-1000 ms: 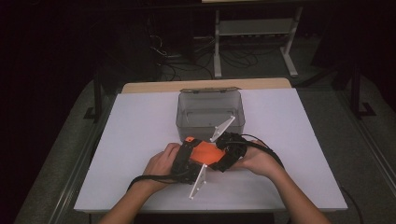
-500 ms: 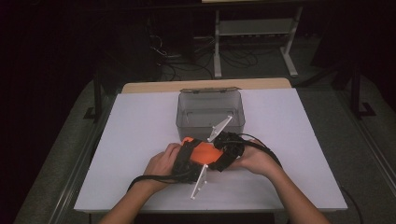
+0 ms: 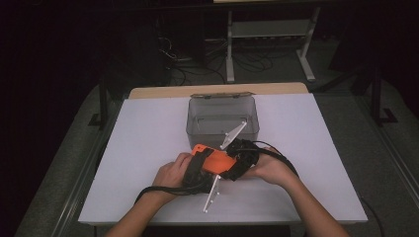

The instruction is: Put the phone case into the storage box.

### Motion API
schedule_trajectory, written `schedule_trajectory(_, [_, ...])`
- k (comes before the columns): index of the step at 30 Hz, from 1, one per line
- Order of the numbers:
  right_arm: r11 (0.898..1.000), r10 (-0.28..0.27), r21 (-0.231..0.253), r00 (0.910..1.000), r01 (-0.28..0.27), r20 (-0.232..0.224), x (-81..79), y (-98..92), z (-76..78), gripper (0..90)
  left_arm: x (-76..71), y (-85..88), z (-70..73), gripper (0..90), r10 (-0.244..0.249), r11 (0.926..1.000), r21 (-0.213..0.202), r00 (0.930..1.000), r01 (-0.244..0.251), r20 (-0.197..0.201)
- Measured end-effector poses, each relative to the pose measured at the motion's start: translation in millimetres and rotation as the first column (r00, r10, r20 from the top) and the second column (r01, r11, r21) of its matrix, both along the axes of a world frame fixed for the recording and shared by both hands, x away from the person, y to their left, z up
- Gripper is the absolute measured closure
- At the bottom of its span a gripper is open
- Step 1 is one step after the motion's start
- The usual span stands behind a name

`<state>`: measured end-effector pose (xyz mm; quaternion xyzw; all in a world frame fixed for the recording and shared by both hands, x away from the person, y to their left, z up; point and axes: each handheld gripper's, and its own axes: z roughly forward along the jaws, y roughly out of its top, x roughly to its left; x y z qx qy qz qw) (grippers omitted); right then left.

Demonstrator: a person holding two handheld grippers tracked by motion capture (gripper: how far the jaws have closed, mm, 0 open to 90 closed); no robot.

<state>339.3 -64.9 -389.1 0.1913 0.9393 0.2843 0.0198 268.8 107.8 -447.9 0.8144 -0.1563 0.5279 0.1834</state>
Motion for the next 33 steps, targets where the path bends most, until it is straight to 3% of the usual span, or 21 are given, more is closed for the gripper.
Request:
schedule_trajectory(6, [1.0,-0.01,0.007,1.0,0.01,0.0,1.1,-0.9,0.5,15.8,-1.2,-0.3,-0.9,15.2,0.005,1.0,0.0,0.9996,-0.005,0.028])
schedule_trajectory(9, [1.0,-0.013,0.01,0.9999,0.013,-0.001,1.7,-1.4,1.0,15.8,-2.7,-0.2,-0.7,21.5,-0.002,1.0,0.0,0.9992,0.002,0.039])
schedule_trajectory(13, [1.0,-0.013,0.006,0.9999,0.013,-0.001,2.5,-1.6,0.5,15.8,-5.9,-0.7,0.4,25.6,0.003,0.9997,0.025,0.9985,-0.005,0.054])
schedule_trajectory(14, [1.0,-0.014,0.005,0.9999,0.014,-0.001,2.7,-1.6,0.5,15.8,-6.3,-1.0,0.0,26.9,0.002,0.9997,0.023,0.9986,-0.003,0.054])
schedule_trajectory(15, [1.0,-0.016,0.005,0.9999,0.016,-0.002,2.7,-1.6,0.5,15.8,-6.3,-1.4,-2.1,27.9,-0.008,1.0,-0.005,0.999,0.008,0.044])
schedule_trajectory(17, [1.0,-0.018,0.006,0.9998,0.018,-0.001,3.1,-1.7,0.5,15.8,-8.1,-1.0,-0.4,29.4,-0.003,0.9998,0.022,0.9984,0.002,0.056])
schedule_trajectory(18, [1.0,-0.018,0.006,0.9998,0.018,-0.001,3.2,-1.7,0.5,15.8,-8.2,-1.5,-2.1,30.3,-0.015,0.9999,-0.006,0.9989,0.015,0.046])
schedule_trajectory(19, [1.0,-0.019,0.005,0.9998,0.019,-0.001,3.2,-1.6,0.4,15.8,-8.8,-1.7,-1.9,31.4,-0.015,0.9999,-0.006,0.9989,0.015,0.045])
schedule_trajectory(20, [1.0,-0.019,0.005,0.9998,0.019,-0.001,3.2,-1.5,0.3,15.8,-10.2,-1.5,0.2,31.9,-0.005,0.9995,0.03,0.9982,0.004,0.06])
schedule_trajectory(24, [1.0,-0.023,0.005,0.9997,0.023,0.0,3.4,-1.2,0.2,15.8,-11.4,-2.3,-0.4,36.1,-0.01,0.9993,0.037,0.9978,0.007,0.066])
schedule_trajectory(27, [1.0,-0.026,0.005,0.9997,0.026,-0.002,3.7,-1.2,0.0,15.8,-12.3,-2.6,-0.1,37.6,-0.011,0.9995,0.029,0.9975,0.009,0.069])
schedule_trajectory(28, [1.0,-0.027,0.005,0.9996,0.027,-0.003,3.8,-1.3,0.0,15.7,-11.8,-3.0,-2.1,38.6,-0.022,0.9997,-0.012,0.9981,0.023,0.058])
schedule_trajectory(33, [0.999,-0.032,0.01,0.9995,0.032,-0.005,4.6,-1.2,0.0,15.7,-13.8,-2.5,0.5,42.6,-0.015,0.9996,0.026,0.9974,0.013,0.07])
